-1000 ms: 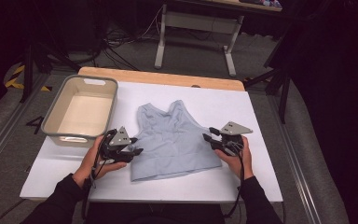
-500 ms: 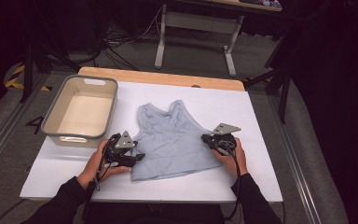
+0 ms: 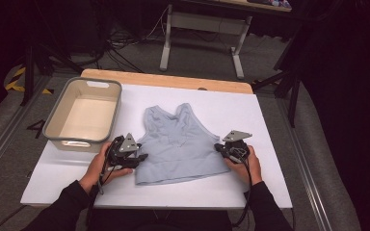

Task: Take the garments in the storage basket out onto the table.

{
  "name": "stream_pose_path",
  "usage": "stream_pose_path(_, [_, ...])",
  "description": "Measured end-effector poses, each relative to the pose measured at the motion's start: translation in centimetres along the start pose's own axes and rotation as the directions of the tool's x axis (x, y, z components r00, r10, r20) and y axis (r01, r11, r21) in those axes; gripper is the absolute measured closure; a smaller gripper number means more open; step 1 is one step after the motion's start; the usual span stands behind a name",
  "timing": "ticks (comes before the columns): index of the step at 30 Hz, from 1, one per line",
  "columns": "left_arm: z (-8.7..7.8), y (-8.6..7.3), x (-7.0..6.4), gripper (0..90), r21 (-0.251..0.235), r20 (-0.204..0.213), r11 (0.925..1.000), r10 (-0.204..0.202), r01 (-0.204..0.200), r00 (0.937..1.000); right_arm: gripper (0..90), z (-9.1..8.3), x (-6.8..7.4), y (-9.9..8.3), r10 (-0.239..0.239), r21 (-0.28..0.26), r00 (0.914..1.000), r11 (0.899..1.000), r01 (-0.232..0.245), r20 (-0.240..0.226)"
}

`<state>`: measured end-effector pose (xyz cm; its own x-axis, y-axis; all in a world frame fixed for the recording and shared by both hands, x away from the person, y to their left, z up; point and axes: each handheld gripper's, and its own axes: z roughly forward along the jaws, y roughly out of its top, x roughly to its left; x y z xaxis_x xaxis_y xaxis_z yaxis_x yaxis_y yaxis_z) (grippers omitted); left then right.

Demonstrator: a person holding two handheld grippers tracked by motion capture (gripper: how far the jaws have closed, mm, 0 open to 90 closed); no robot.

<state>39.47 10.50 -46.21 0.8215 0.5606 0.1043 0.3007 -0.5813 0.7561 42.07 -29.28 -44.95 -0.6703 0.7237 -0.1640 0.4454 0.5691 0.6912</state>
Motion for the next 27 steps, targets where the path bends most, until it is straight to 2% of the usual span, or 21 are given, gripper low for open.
stream_pose_path(3, [-0.5, 0.1, 0.1, 52.7, -0.035, -0.008, 0.9994, 0.000, 0.000, 1.0000, 90.0, -0.3, 0.0, 0.0, -0.005, -0.031, 0.9999, 0.999, 0.005, 0.009])
stream_pose_path(5, [-0.6, 0.2, 0.1, 49.0, -0.039, -0.004, 0.9992, -0.001, 0.001, 1.0000, 90.0, -0.5, 0.1, 0.2, -0.001, -0.078, 0.9999, 0.997, 0.003, 0.016])
stream_pose_path(6, [-0.8, 0.2, 0.2, 49.0, -0.048, 0.021, 0.9988, -0.009, 0.010, 0.9997, 90.0, -0.5, 0.1, 0.2, -0.001, -0.078, 0.9999, 0.997, 0.003, 0.016])
stream_pose_path(7, [-0.8, 0.2, 0.1, 43.9, -0.059, 0.046, 0.9982, -0.011, 0.013, 0.9989, 81.7, -0.6, 0.1, 0.5, -0.004, -0.126, 0.9985, 0.992, 0.010, 0.054])
stream_pose_path(8, [-0.8, 0.2, 0.1, 42.2, -0.059, 0.046, 0.9982, -0.011, 0.013, 0.9989, 81.7, -0.6, 0.1, 0.5, -0.004, -0.126, 0.9985, 0.992, 0.010, 0.054])
stream_pose_path(9, [-0.6, 0.3, -0.1, 39.6, -0.044, 0.047, 0.9990, -0.011, 0.013, 0.9988, 74.5, -0.5, -0.2, 0.6, 0.027, -0.154, 0.9978, 0.988, -0.017, 0.061])
stream_pose_path(10, [-0.6, 0.3, -0.1, 38.7, -0.044, 0.047, 0.9990, -0.011, 0.013, 0.9988, 74.5, -0.5, -0.2, 0.6, 0.027, -0.154, 0.9978, 0.988, -0.017, 0.061])
stream_pose_path(11, [-0.4, 0.3, -0.2, 38.7, -0.032, 0.038, 0.9995, -0.008, 0.009, 0.9993, 70.8, -0.3, -0.3, 0.6, 0.036, -0.157, 0.9975, 0.987, -0.026, 0.061])
stream_pose_path(12, [-0.1, 0.2, -0.4, 37.6, -0.017, 0.027, 0.9998, -0.007, 0.008, 0.9996, 60.8, -0.1, -0.5, 0.7, 0.041, -0.154, 0.9959, 0.988, -0.028, 0.081])
stream_pose_path(13, [0.1, 0.2, -0.5, 37.6, -0.007, 0.023, 1.0000, -0.001, 0.001, 0.9997, 56.7, 0.2, -0.7, 0.7, 0.048, -0.148, 0.9932, 0.988, -0.032, 0.106])
stream_pose_path(14, [0.3, 0.1, -0.6, 37.3, -0.003, 0.032, 1.0000, -0.002, 0.002, 0.9995, 55.2, 0.4, -0.9, 0.8, 0.056, -0.145, 0.9922, 0.989, -0.040, 0.112])
stream_pose_path(17, [0.5, 0.1, -0.5, 36.9, 0.003, 0.037, 1.0000, -0.006, 0.006, 0.9993, 44.9, 0.8, -1.7, 1.0, 0.114, -0.142, 0.9884, 0.985, -0.099, 0.101])
stream_pose_path(19, [0.6, 0.0, -0.4, 38.3, 0.016, 0.052, 0.9998, -0.009, 0.008, 0.9986, 44.2, 1.2, -2.0, 1.1, 0.131, -0.122, 0.9873, 0.985, -0.119, 0.090])
stream_pose_path(21, [0.7, 0.0, -0.3, 43.9, 0.023, 0.071, 0.9997, -0.012, 0.011, 0.9974, 46.0, 1.6, -2.1, 1.1, 0.131, -0.099, 0.9887, 0.987, -0.123, 0.074])
stream_pose_path(24, [0.6, 0.1, -0.3, 55.7, 0.038, 0.071, 0.9991, 0.014, -0.017, 0.9974, 55.8, 2.1, -2.3, 1.0, 0.142, -0.060, 0.9895, 0.988, -0.140, 0.028])
stream_pose_path(25, [0.6, 0.2, -0.2, 60.4, 0.047, 0.068, 0.9987, 0.015, -0.018, 0.9976, 63.1, 2.2, -2.4, 0.9, 0.153, -0.062, 0.9882, 0.986, -0.153, 0.002])
stream_pose_path(27, [0.7, 0.3, -0.1, 71.1, 0.057, 0.060, 0.9978, 0.032, -0.035, 0.9977, 68.5, 2.2, -2.5, 0.8, 0.181, -0.057, 0.9827, 0.982, -0.183, -0.041])
